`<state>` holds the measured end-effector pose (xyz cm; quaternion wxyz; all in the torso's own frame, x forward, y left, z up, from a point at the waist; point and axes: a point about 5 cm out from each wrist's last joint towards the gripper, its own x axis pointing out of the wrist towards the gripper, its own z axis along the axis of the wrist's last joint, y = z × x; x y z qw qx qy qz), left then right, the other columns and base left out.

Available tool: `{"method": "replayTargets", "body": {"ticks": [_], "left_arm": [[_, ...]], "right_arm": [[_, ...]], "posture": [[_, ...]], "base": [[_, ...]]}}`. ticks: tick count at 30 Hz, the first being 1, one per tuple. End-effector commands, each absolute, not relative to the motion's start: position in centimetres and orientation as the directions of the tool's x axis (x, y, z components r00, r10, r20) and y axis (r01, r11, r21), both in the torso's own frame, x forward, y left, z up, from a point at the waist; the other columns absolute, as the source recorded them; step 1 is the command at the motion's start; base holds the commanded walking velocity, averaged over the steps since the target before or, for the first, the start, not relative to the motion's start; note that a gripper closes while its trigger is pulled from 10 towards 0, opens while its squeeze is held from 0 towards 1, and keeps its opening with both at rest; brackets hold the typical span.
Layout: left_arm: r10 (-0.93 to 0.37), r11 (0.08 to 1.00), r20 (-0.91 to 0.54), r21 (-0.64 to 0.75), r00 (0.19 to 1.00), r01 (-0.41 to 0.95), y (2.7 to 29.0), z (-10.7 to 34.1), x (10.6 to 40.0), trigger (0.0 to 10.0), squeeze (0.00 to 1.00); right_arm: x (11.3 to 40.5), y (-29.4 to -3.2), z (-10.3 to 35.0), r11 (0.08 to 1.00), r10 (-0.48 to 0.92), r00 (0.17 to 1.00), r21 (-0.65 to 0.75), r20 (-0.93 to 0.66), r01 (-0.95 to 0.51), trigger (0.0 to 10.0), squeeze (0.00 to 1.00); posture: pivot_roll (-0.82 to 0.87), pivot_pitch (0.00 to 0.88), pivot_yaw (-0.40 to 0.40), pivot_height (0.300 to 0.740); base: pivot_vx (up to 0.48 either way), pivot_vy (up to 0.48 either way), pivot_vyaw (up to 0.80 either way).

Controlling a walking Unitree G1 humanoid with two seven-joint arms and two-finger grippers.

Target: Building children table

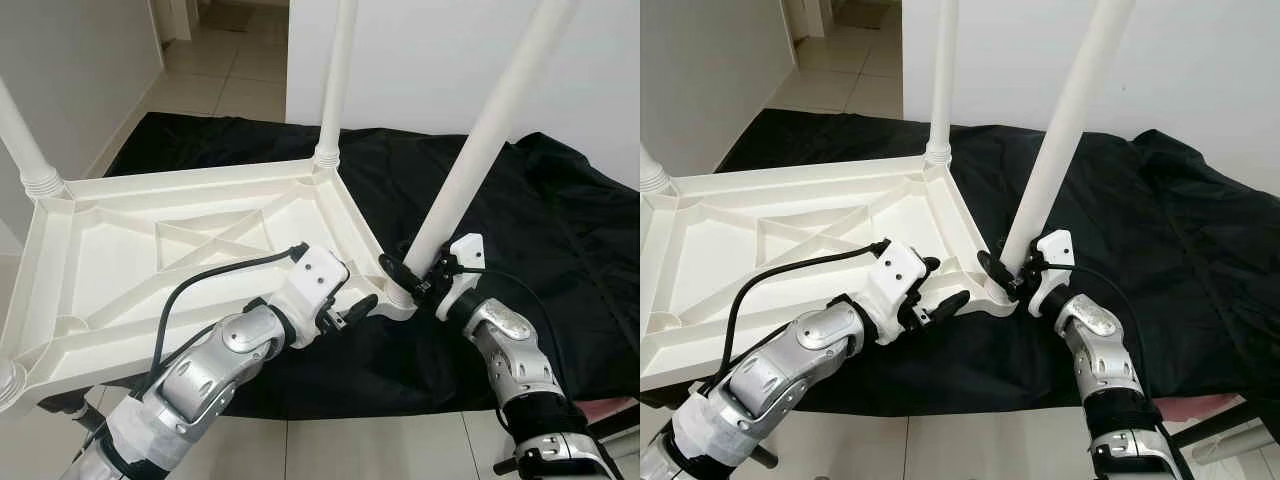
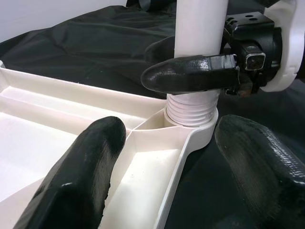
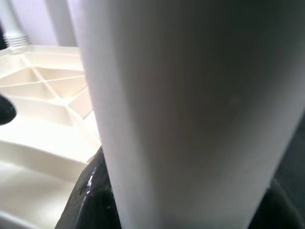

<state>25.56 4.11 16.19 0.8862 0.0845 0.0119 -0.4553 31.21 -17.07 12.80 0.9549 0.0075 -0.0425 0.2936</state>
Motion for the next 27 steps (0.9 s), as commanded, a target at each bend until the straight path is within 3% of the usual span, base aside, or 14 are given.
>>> {"method": "replayTargets", "body": {"ticks": [1, 5, 12, 17, 22, 27], "left_arm": [[-0.879, 0.440, -0.144, 0.121, 0.455, 0.890, 3.7, 15.5, 24.9, 10.0, 0.00], [-0.879, 0.440, -0.143, 0.121, 0.454, 0.890, 3.6, 15.5, 24.9, 10.0, 0.00], [-0.880, 0.440, -0.139, 0.123, 0.455, 0.889, 3.5, 15.4, 24.9, 10.0, 0.00], [-0.877, 0.448, -0.133, 0.122, 0.462, 0.886, 3.5, 15.5, 25.0, 10.0, 0.00], [-0.874, 0.454, -0.132, 0.124, 0.468, 0.883, 3.6, 15.5, 25.1, 10.0, 0.00], [-0.875, 0.453, -0.130, 0.127, 0.467, 0.883, 3.5, 15.4, 25.1, 10.0, 0.00]], "right_arm": [[31.0, -16.6, 12.2, 0.852, 0.519, 0.852, 0.039, 0.063, -0.522, 10.0, 0.00], [31.0, -16.3, 12.0, 0.886, 0.460, 0.887, 0.034, 0.048, -0.462, 10.0, 0.00], [30.3, -15.0, 11.4, 0.972, 0.216, 0.976, 0.089, 0.021, -0.217, 10.0, 0.00], [29.6, -14.6, 11.2, 0.989, -0.081, 0.997, 0.120, -0.011, 0.081, 10.0, 0.00], [29.4, -13.9, 11.1, 0.978, -0.118, 0.993, 0.168, -0.026, 0.120, 10.0, 0.00], [29.1, -12.4, 12.3, 0.984, -0.034, 0.999, 0.177, 0.042, 0.026, 10.0, 0.00]], "posture": [[0.00, 0.000, -0.074, 0.740], [0.00, 0.000, -0.077, 0.740], [-0.01, 0.000, -0.082, 0.740], [-0.01, 0.000, -0.084, 0.740], [0.00, 0.000, -0.084, 0.740], [-0.01, 0.000, -0.082, 0.740]], "base": [[0.000, 0.000, 0.00], [0.000, 0.000, 0.00], [0.000, 0.000, 0.00], [0.000, 0.000, 0.00], [0.000, 0.000, 0.00], [0.000, 0.000, 0.00]]}}
